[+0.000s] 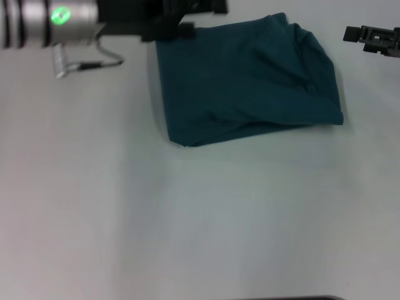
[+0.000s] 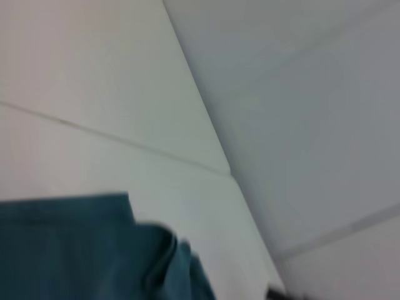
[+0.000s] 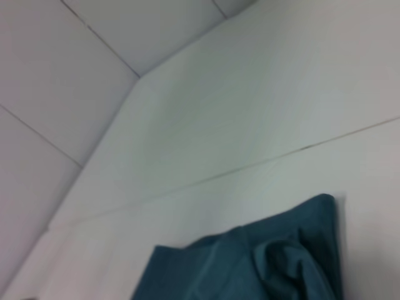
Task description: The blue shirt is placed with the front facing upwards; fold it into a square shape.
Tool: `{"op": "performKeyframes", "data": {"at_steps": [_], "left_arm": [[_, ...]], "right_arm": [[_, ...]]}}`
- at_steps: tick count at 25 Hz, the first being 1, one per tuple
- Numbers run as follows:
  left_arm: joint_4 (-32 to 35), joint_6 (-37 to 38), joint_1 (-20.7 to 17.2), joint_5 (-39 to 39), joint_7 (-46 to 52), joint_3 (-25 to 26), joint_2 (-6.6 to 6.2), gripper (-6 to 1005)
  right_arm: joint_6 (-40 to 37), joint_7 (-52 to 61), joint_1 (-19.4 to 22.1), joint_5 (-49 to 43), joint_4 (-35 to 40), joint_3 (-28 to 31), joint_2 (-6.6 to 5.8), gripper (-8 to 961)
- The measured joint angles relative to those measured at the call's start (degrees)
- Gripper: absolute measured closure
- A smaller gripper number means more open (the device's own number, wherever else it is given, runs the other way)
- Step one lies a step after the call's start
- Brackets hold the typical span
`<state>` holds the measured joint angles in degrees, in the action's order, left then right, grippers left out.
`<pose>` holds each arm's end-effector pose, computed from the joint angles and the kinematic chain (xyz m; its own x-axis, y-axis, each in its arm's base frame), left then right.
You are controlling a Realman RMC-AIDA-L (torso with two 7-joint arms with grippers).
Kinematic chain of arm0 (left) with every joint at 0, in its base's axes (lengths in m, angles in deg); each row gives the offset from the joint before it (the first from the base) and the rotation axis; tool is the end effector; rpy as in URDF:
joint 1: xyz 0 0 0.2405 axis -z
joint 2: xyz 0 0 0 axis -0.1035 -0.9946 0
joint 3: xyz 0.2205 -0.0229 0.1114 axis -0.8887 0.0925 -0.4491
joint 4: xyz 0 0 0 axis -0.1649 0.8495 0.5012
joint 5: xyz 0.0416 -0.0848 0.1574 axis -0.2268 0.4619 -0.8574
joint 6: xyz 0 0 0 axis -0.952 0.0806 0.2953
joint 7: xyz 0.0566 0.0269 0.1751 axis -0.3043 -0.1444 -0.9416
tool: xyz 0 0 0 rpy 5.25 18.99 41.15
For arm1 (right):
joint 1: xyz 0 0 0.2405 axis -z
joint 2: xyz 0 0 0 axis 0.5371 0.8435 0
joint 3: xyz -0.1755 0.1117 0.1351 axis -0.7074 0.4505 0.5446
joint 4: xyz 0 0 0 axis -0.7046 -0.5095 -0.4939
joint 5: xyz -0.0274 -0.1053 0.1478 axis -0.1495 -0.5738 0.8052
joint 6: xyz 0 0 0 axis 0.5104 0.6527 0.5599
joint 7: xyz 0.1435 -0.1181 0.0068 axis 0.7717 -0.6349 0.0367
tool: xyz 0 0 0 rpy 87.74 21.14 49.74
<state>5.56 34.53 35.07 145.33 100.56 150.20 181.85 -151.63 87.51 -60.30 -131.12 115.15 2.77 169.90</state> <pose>-0.1285 0.3876 -0.0513 0.2418 0.8667 0.4363 0.9054 -0.3632 0.2197 0.2907 0.3610 0.0432 0.2521 -0.7204 -0.6462 -0.9569 -0.2850 -0.0557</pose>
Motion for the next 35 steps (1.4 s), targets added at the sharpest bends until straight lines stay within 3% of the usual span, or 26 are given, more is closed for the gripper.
{"op": "performKeyframes", "data": {"at_steps": [3, 9, 12, 17, 22, 35], "left_arm": [[-1.5, 8.4, -5.0, 0.0, -7.9, 2.1, -1.13, 51], [-2.2, 14.7, -11.5, -0.2, -14.4, 6.9, -0.73, 52], [-1.9, 14.5, -12.6, -0.6, -13.5, 7.2, -0.6, 52], [0.0, 6.6, -12.1, -4.4, -2.4, 6.9, 0.56, 51], [1.6, 2.8, -9.7, -8.2, 1.6, 7.1, 2.14, 52], [6.6, -7.0, -4.8, -14.3, 4.3, 6.7, 2.58, 54]], "right_arm": [[0.0, -0.3, -0.9, -2.4, 0.4, 0.0, -0.28, 9], [0.0, -1.5, -3.3, -4.3, 0.9, -0.1, -0.74, 9], [-0.3, -0.9, -4.4, -4.4, 1.7, -0.2, -0.83, 9], [-1.2, 0.6, -5.7, -4.4, 2.0, -0.5, -0.84, 8], [-2.0, 2.7, -6.1, -4.5, 2.0, -2.5, -1.02, 8], [-3.4, 5.1, -5.5, -4.4, 1.8, -2.7, -1.8, 8]]}}
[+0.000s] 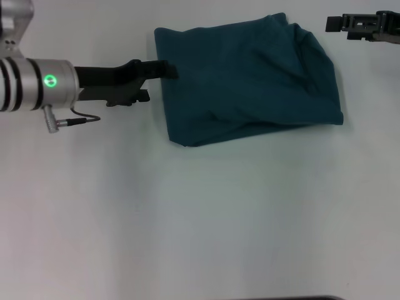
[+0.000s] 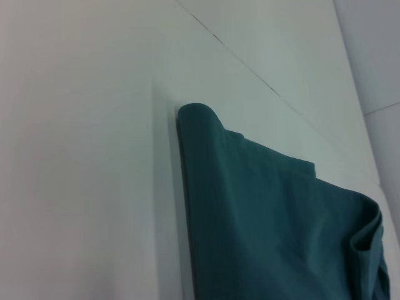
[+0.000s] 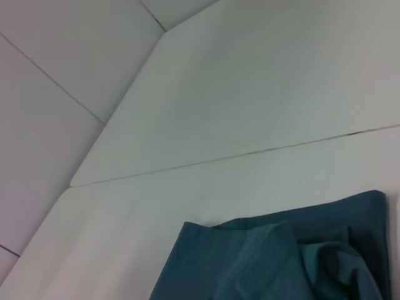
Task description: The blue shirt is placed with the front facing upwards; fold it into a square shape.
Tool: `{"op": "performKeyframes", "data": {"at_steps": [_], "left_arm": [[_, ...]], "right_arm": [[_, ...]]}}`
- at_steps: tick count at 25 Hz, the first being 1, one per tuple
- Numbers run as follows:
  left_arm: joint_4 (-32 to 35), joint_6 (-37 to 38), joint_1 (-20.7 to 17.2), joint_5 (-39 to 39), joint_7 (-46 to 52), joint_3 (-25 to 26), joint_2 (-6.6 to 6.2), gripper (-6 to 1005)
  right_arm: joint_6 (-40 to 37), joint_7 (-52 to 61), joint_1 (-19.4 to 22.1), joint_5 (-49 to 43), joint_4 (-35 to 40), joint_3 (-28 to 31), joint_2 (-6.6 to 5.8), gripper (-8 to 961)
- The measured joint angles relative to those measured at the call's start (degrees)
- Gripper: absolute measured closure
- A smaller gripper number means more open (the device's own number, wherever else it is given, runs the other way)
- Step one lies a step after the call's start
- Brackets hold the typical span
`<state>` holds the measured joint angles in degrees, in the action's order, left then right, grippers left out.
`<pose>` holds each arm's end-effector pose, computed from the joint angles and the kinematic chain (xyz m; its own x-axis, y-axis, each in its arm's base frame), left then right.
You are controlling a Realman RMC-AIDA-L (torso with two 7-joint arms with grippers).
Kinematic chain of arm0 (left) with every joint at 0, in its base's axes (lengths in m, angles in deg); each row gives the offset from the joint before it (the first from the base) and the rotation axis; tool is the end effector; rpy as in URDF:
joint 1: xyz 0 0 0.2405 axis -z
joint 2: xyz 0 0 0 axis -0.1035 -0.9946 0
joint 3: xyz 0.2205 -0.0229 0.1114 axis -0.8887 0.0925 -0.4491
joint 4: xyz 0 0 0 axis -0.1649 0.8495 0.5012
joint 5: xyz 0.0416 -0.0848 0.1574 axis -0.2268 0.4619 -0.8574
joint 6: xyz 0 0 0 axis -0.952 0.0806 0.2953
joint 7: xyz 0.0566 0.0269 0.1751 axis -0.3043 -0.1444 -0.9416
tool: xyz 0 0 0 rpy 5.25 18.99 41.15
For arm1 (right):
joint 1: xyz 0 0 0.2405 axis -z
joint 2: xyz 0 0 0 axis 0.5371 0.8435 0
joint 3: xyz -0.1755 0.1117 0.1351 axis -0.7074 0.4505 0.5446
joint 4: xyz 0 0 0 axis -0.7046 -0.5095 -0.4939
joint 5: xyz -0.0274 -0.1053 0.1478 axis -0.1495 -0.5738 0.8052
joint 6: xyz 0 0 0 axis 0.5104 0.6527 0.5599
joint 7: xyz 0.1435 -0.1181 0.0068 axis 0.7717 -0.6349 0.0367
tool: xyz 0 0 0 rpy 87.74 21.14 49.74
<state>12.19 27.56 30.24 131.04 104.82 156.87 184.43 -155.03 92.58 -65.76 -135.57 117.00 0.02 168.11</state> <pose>-0.2190 0.3723 -0.0762 0.0153 0.9072 0.4204 0.9941 -0.0591 0.0913 0.2607 0.3775 0.0442 0.3342 -0.7644 -0.5514 -0.9318 -0.3560 -0.0712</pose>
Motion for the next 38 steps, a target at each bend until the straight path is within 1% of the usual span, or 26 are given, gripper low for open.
{"op": "performKeyframes", "data": {"at_steps": [4, 7, 18, 24, 28, 32, 38], "left_arm": [[1.9, -1.9, 2.4, -1.9, 0.0, -0.1, 0.51, 54], [3.9, -2.8, 4.0, -2.4, -0.3, -0.1, 0.55, 53], [5.3, -4.3, 4.8, -2.7, 0.1, -1.7, 0.55, 53], [6.8, -5.3, 6.7, -3.1, 0.1, -3.2, 1.37, 53], [8.5, -5.8, 8.7, -4.2, 0.4, -4.6, 1.42, 54], [7.6, -5.8, 9.6, -6.3, 1.0, -6.1, 1.53, 54], [7.0, -6.0, 9.9, -6.8, 1.5, -6.2, 1.95, 150]], "right_arm": [[0.0, 0.3, -0.1, 0.0, 0.0, -0.3, -0.21, 8], [0.0, 0.4, -0.2, 0.0, 0.1, -0.3, -0.29, 8], [-0.1, 0.4, 0.0, 0.0, 0.2, -0.1, -0.53, 8], [-0.1, 0.4, 0.0, 0.0, 0.1, -0.2, -0.54, 8], [-0.5, 0.4, 0.0, 0.0, 0.0, -0.2, -0.54, 9], [-1.3, 0.4, 0.0, 0.1, 0.0, -0.1, -0.54, 9], [-2.1, 0.4, 0.1, 0.3, 0.1, 0.2, -0.54, 9]]}}
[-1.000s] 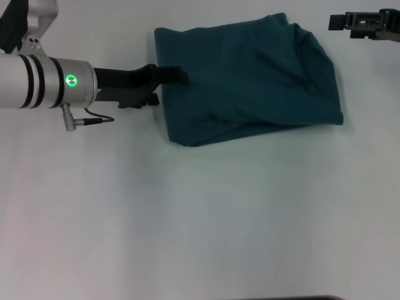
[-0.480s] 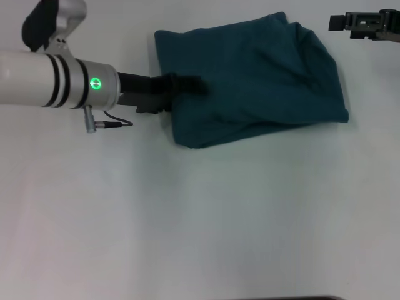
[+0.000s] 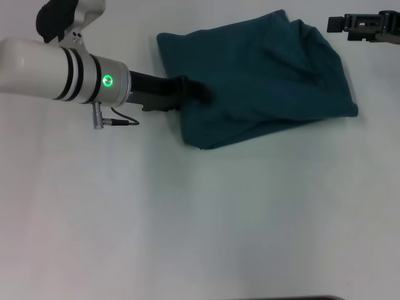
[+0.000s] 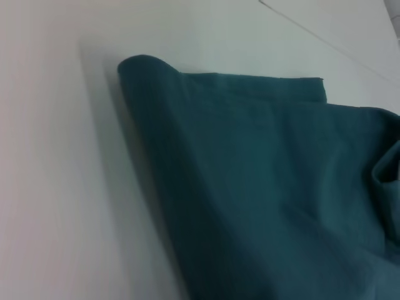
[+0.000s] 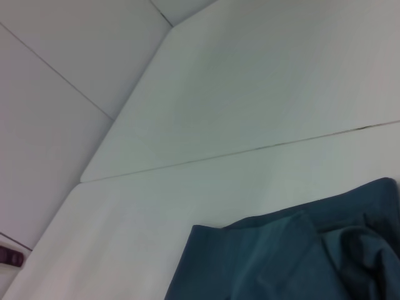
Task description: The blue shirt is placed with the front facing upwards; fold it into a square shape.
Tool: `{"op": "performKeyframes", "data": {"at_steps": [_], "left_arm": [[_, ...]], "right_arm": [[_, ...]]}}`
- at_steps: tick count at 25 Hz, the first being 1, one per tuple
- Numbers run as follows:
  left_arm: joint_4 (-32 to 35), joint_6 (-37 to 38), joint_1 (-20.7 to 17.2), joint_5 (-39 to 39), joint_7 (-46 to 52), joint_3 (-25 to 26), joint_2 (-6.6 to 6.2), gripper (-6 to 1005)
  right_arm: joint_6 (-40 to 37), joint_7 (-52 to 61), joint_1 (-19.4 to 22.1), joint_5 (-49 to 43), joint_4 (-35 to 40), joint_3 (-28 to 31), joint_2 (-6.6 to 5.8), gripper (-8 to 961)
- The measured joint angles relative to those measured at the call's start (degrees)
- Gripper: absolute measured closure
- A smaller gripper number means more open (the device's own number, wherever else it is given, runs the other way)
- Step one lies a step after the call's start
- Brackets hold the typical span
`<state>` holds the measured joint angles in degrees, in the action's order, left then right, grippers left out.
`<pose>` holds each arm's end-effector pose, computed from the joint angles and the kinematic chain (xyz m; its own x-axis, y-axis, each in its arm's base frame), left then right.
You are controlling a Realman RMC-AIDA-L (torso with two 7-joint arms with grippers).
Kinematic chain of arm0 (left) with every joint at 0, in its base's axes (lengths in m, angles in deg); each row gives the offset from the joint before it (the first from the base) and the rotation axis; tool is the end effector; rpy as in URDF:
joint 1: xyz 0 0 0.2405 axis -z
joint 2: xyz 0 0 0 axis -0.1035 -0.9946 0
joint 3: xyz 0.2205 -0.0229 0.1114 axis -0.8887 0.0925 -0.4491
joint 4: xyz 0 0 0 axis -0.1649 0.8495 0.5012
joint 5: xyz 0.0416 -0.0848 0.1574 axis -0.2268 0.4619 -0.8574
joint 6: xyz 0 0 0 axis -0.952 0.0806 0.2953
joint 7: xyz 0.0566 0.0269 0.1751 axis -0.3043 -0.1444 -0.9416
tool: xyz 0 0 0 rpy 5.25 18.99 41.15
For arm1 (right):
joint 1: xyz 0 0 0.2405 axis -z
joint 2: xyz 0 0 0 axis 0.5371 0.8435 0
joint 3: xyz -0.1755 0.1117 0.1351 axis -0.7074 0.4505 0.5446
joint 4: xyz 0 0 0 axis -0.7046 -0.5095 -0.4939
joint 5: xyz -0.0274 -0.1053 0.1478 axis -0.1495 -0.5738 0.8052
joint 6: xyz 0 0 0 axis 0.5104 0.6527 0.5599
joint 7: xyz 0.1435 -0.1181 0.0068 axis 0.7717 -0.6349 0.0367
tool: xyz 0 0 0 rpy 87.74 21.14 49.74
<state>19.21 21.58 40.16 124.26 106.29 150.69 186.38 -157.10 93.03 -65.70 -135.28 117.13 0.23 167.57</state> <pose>-0.1890 0.3775 -0.1209 0.1840 0.9367 0.2980 0.9829 -0.1750 -0.0568 0.2582 0.3739 0.0470 0.3321 -0.7722 -0.5417 -0.9298 -0.3646 -0.0502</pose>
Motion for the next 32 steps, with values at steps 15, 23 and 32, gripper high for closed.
{"op": "performKeyframes", "data": {"at_steps": [15, 23, 32], "left_arm": [[-0.2, 0.4, 0.6, 0.1, 0.0, -0.4, 0.24, 808], [-4.9, 4.2, -3.7, 0.5, -0.2, 0.2, -0.15, 869], [-10.8, 10.4, -9.2, 0.1, 0.1, 2.8, -1.9, 865]], "right_arm": [[0.2, 0.0, -0.3, 0.1, 0.0, 0.1, 0.0, 9], [0.2, 0.0, -0.1, -0.1, -0.3, 0.2, 0.0, 9], [0.2, 0.0, -0.3, 0.0, -0.4, 0.2, 0.0, 8]]}}
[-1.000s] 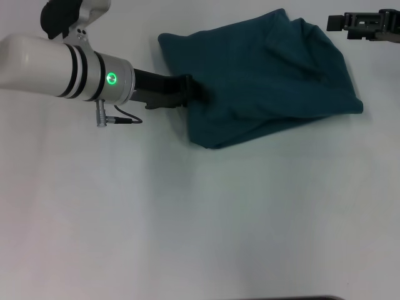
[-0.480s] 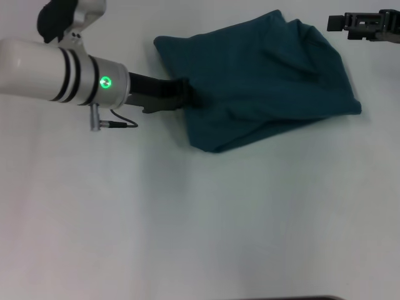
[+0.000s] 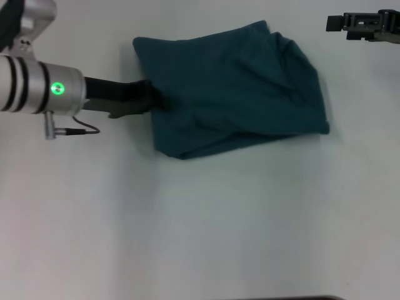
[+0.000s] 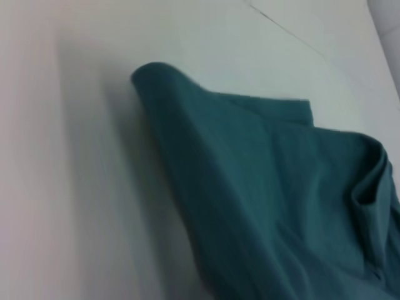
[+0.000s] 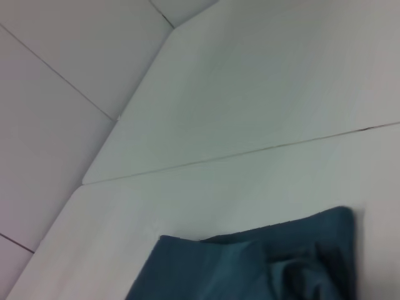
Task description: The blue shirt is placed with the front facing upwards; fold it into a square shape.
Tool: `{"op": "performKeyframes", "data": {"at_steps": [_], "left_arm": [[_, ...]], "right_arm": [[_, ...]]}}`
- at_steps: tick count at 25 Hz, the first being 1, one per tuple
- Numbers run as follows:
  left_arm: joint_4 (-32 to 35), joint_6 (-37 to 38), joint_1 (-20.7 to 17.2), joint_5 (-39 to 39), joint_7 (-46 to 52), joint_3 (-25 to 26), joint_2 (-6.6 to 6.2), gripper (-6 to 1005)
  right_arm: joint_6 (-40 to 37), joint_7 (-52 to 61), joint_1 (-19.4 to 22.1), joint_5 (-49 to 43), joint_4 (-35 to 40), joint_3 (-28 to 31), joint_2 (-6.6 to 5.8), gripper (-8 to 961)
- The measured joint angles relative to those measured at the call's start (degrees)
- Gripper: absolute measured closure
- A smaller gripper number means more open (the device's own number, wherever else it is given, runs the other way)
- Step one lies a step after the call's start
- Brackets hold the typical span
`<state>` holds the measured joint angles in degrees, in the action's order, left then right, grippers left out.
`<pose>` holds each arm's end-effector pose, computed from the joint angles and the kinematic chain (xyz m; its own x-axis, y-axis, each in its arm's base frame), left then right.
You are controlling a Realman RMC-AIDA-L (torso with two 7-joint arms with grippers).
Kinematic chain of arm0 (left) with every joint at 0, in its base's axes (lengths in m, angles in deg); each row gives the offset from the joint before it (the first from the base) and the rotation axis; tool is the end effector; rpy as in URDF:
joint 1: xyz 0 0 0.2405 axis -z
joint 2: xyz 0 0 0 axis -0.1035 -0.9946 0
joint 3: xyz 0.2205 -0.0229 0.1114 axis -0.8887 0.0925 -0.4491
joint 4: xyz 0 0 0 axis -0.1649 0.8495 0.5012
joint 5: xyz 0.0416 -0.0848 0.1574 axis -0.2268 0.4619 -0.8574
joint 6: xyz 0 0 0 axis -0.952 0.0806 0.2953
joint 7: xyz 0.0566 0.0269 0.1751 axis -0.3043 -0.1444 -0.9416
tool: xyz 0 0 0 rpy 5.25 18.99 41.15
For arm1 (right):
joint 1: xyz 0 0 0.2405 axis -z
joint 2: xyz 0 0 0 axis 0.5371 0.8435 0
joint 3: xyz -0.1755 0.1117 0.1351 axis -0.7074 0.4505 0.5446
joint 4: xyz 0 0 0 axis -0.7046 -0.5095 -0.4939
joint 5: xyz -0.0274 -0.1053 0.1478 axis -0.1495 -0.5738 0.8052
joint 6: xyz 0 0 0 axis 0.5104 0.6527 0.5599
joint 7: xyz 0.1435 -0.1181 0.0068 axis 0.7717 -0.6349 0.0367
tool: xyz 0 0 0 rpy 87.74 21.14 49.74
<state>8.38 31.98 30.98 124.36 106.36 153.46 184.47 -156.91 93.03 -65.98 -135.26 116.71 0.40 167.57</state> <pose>-0.2152 0.3600 -0.0823 0.1453 0.9392 0.3111 0.9887 -0.1497 -0.0097 0.2573 0.3751 0.0463 0.3285 -0.7723 -0.5438 -0.9305 -0.3633 -0.0462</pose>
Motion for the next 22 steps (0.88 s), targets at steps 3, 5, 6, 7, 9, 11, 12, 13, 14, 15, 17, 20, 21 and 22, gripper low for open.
{"op": "performKeyframes", "data": {"at_steps": [3, 5, 6, 7, 9, 11, 12, 13, 14, 15, 17, 20, 21, 22], "left_arm": [[0.3, 0.3, -0.5, 0.0, 0.0, 0.8, -1.93, 856], [0.7, 0.4, -0.4, 0.0, -0.3, 1.7, -3.17, 849], [0.7, 0.4, -0.4, 0.0, -0.3, 1.7, -3.17, 846], [0.8, 0.5, -0.4, 0.0, -0.4, 1.9, -3.51, 843], [0.8, 0.6, -0.3, 0.0, -0.4, 2.2, -3.97, 837], [0.8, 0.7, -0.2, 0.0, -0.4, 2.5, -4.26, 831], [0.8, 0.7, -0.3, 0.0, -0.4, 2.5, -4.33, 828], [0.8, 0.6, -0.3, 0.0, -0.4, 2.7, -4.38, 825], [1.0, 0.5, -0.4, 0.0, -0.3, 2.9, -4.41, 822], [1.4, 0.5, -0.4, 0.0, -0.3, 3.4, -4.54, 819], [2.5, 0.7, -0.4, -0.1, -0.4, 4.2, -5.08, 813], [2.8, 0.9, -0.7, -0.2, -0.5, 4.4, -5.72, 804], [2.6, 0.9, -1.0, -0.3, -0.5, 4.6, -5.87, 800], [2.3, 0.9, -1.3, -0.3, -0.5, 5.1, -5.98, 797]], "right_arm": [[0.1, 0.1, -0.1, 0.0, -0.1, 0.0, 0.03, 8], [0.1, 0.3, -0.3, -0.1, -0.1, 0.0, 0.09, 8], [0.1, 0.3, -0.3, -0.1, -0.1, 0.0, 0.09, 8], [0.1, 0.4, -0.3, -0.1, -0.1, 0.0, 0.09, 8], [0.2, 0.6, -0.3, -0.1, -0.1, 0.0, 0.09, 8], [0.2, 0.6, -0.4, -0.2, -0.1, 0.0, 0.09, 8], [0.2, 0.6, -0.4, -0.2, -0.1, 0.0, 0.09, 8], [0.2, 0.6, -0.4, -0.2, -0.1, 0.0, 0.09, 8], [0.2, 0.6, -0.4, -0.2, -0.1, 0.0, 0.09, 8], [0.2, 0.6, -0.4, -0.2, -0.1, 0.0, 0.09, 8], [0.2, 0.6, -0.4, -0.2, -0.1, 0.0, 0.09, 9], [0.3, 0.6, -0.4, -0.2, -0.1, 0.0, 0.09, 9], [0.3, 0.6, -0.4, -0.2, -0.1, -0.1, 0.09, 9], [0.3, 0.6, -0.4, -0.2, -0.1, -0.1, 0.09, 9]]}}
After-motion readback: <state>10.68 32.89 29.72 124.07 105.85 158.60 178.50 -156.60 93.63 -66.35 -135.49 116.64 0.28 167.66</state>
